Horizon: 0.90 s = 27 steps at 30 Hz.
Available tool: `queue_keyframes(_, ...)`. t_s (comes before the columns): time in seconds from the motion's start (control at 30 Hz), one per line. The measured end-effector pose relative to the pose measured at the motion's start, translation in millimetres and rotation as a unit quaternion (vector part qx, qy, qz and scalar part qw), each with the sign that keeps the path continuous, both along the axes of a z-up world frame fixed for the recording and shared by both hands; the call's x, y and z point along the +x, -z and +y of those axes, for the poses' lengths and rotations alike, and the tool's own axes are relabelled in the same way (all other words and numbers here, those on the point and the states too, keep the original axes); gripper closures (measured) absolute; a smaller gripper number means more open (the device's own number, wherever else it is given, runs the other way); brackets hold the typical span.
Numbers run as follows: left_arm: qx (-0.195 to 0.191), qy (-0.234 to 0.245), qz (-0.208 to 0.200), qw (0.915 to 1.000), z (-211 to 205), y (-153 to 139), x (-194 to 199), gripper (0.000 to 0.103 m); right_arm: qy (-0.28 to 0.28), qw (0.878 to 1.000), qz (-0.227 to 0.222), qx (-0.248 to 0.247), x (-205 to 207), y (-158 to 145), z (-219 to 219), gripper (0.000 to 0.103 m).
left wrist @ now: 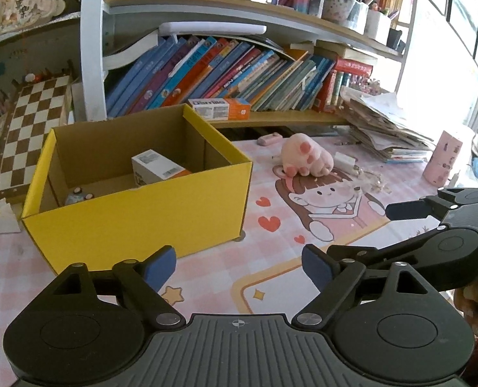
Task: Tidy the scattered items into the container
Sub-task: 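Withdraw both tools from the box and move back over the desk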
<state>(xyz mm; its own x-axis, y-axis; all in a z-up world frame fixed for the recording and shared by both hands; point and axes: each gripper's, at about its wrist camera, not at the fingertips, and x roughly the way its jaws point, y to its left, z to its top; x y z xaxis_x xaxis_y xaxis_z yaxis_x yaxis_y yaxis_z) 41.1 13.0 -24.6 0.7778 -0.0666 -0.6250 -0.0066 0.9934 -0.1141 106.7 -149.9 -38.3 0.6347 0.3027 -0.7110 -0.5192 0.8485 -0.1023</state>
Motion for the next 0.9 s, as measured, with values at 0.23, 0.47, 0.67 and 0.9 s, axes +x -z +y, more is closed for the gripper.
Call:
queue_keyframes(0.23, 0.006, -0.013, 0.008, 0.9999, -23, 0, 12, 0.014, -0.006, 1.000, 0.003, 0.006, 16, 0, -25, 0.009)
queue_keyframes(0.47, 0.015, -0.022, 0.013, 0.9996, -47, -1, 24, 0.013, -0.011, 1.000, 0.007, 0.014, 32, 0, -51, 0.009)
queue_keyframes(0.67, 0.028, -0.031, 0.019, 0.9989, -69, -2, 34, 0.013, -0.015, 1.000, 0.010, 0.020, 46, 2, -72, 0.009)
queue_keyframes(0.9, 0.037, -0.054, 0.025, 0.9975, -88, -1, 43, 0.013, -0.024, 0.999, 0.017, 0.022, 62, 10, -95, 0.009)
